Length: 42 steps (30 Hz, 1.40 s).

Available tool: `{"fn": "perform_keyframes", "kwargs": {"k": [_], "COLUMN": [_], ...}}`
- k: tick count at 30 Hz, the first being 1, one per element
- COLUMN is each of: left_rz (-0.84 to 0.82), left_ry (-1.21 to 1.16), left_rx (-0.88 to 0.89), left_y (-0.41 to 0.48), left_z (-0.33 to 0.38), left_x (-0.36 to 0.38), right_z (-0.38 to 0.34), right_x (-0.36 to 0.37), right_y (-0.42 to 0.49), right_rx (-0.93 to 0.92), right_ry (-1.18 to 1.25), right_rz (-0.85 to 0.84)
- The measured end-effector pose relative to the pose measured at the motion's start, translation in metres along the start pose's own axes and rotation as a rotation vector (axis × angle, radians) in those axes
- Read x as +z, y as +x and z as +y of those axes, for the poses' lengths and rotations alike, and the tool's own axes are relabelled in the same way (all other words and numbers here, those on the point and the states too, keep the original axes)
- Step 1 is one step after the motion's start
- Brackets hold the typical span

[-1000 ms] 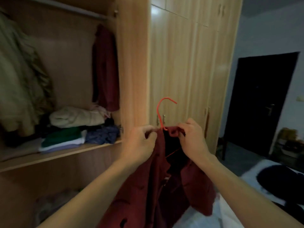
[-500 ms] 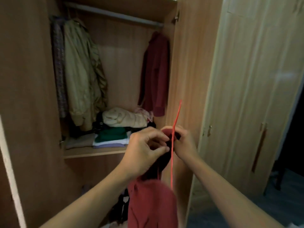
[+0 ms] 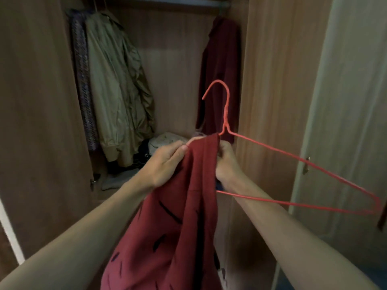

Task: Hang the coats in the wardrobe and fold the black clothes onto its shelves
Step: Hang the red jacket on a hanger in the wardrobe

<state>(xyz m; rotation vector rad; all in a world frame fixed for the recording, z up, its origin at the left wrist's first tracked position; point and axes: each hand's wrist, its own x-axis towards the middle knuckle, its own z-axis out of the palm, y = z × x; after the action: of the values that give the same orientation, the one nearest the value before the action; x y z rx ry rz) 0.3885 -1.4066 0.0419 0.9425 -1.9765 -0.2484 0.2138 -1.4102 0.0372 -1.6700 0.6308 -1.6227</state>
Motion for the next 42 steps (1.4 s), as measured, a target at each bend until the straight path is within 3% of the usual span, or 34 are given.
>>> {"fn": "perform_keyframes", "kwargs": {"k": [5,14,20,24,28,32,38,42], "left_rz": [0.095,0.263,0.314,0.320,0.298,0.318,0.325,0.332], "left_ry": [0.150,0.222,0.228,0.253,0.285,0.303,0.321,0.413], "left_rx": [0.084,0.104,0.147,0.144,0.098,0.050,0.025,0.029], "left_y": [0.030,0.052,0.080,0.092,0.093,0.091,0.080,0.067], "left_z": [-0.011,-0.054,-0.070,-0.072,-0.073,-0.077,-0.098,-0.112], "left_x": [-0.017,-0.046,-0.068,-0.073,-0.073,-0.067,-0.081,-0.111], "right_z": [0.017,0.083,0.138,0.191,0.213,0.235,0.239,0.219], "right_x": [0.004,-0.002,-0.039,-0.039,-0.012,0.021,0.014,-0.015], "right_y": [0.039,0.046,0.011,-0.014,-0.050,-0.088,-0.085,-0.062], "right_rx": [-0.030,0.334,0.461,0.596,0.731,0.748,0.665,0.579], "right_ry": [0.089,0.167,-0.311,-0.414,-0.282,-0.192,-0.407,-0.570], "right_rz": [-0.117,-0.094,-0.159,-0.183,-0.289,-0.411,-0.193,0.079]}}
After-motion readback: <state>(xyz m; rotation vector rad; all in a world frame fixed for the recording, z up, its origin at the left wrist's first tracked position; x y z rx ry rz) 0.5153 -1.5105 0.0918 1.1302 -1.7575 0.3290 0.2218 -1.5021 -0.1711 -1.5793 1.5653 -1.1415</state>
